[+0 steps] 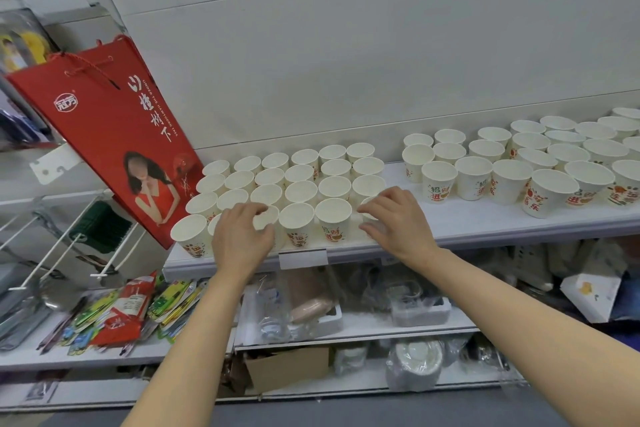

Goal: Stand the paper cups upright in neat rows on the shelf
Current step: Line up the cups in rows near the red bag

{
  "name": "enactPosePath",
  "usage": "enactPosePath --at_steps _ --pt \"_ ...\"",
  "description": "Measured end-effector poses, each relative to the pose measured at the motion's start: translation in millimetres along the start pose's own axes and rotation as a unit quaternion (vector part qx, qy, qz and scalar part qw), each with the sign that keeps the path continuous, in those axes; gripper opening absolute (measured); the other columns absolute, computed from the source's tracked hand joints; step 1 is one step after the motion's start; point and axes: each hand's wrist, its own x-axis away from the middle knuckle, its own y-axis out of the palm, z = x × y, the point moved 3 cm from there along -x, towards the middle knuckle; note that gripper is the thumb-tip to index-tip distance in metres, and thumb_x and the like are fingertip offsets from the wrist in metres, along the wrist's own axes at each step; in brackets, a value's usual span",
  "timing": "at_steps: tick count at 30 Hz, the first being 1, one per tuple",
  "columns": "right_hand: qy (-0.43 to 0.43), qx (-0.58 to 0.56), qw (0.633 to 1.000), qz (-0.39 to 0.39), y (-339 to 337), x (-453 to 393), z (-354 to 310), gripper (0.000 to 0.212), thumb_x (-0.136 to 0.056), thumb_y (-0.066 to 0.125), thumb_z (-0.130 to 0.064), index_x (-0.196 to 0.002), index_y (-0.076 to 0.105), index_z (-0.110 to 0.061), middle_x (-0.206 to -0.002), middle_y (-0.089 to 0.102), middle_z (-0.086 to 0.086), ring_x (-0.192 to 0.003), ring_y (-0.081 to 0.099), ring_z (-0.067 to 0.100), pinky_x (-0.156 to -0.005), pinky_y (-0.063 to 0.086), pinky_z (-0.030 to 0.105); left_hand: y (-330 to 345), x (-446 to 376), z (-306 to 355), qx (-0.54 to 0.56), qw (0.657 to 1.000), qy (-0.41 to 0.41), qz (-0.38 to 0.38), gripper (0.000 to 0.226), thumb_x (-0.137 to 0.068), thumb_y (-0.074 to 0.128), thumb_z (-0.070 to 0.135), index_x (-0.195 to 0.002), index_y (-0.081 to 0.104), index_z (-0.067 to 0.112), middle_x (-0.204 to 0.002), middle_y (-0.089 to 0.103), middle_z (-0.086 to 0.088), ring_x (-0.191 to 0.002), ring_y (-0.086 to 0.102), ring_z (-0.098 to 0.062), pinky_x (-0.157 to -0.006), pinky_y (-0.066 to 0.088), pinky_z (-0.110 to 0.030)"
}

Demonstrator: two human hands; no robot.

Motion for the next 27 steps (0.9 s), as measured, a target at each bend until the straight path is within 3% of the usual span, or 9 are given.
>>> enactPosePath --at_steps 5,12,19,23,27 --pt "-0.049 -0.021 0.998 0.019 21 -22 -43 0.021 -0.077 0.066 -0.028 -0.093 0.07 -0.015 -0.087 0.067 -0.003 -0.089 0.045 0.022 -0.073 0.032 0.033 5 6 -14 -0.098 0.994 0.018 -0.038 0.027 -0.083 0.066 0.039 -0.107 0.068 0.027 -0.104 0.067 0.007 -0.1 0.055 -0.019 -0.074 0.046 -0.033" --pt "-0.055 0.011 0.995 -0.077 54 -48 -78 0.028 -0.07 0.079 -0.028 -0.095 0.07 -0.021 -0.092 0.068 -0.005 -0.094 0.05 0.023 -0.079 0.036 0.036 7 4 -11 -0.137 0.987 0.068 -0.05 0.013 -0.09 0.064 0.033 -0.096 0.073 0.026 -0.09 0.07 0.006 -0.085 0.053 -0.02 -0.068 0.043 -0.033" --pt "-0.052 0.013 0.99 -0.132 68 -52 -79 0.008 -0.081 0.068 -0.023 -0.083 0.072 -0.018 -0.081 0.069 -0.001 -0.087 0.053 0.025 -0.077 0.037 0.04 10 4 -15 -0.15 0.984 0.082 -0.056 0.017 -0.088 0.064 0.037 -0.095 0.074 0.025 -0.09 0.07 0.005 -0.085 0.053 -0.02 -0.067 0.04 -0.032" --pt "-0.053 -0.008 0.996 -0.067 56 -50 -74 0.011 -0.075 0.075 -0.025 -0.083 0.072 -0.019 -0.08 0.069 -0.004 -0.083 0.054 0.023 -0.078 0.034 0.036 6 2 -8 -0.08 0.993 0.087 -0.004 0.031 -0.083 0.069 0.047 -0.105 0.073 0.026 -0.101 0.07 0.005 -0.094 0.057 -0.019 -0.074 0.046 -0.033" --pt "-0.056 0.009 0.998 0.035 23 -52 -38 0.006 -0.081 0.068 -0.023 -0.078 0.069 -0.018 -0.077 0.067 -0.004 -0.078 0.053 0.024 -0.079 0.035 0.036 4 -17 31 -0.021 0.992 0.123 0.022 0.025 -0.086 0.068 0.042 -0.105 0.072 0.027 -0.106 0.069 0.006 -0.098 0.056 -0.019 -0.078 0.045 -0.034"
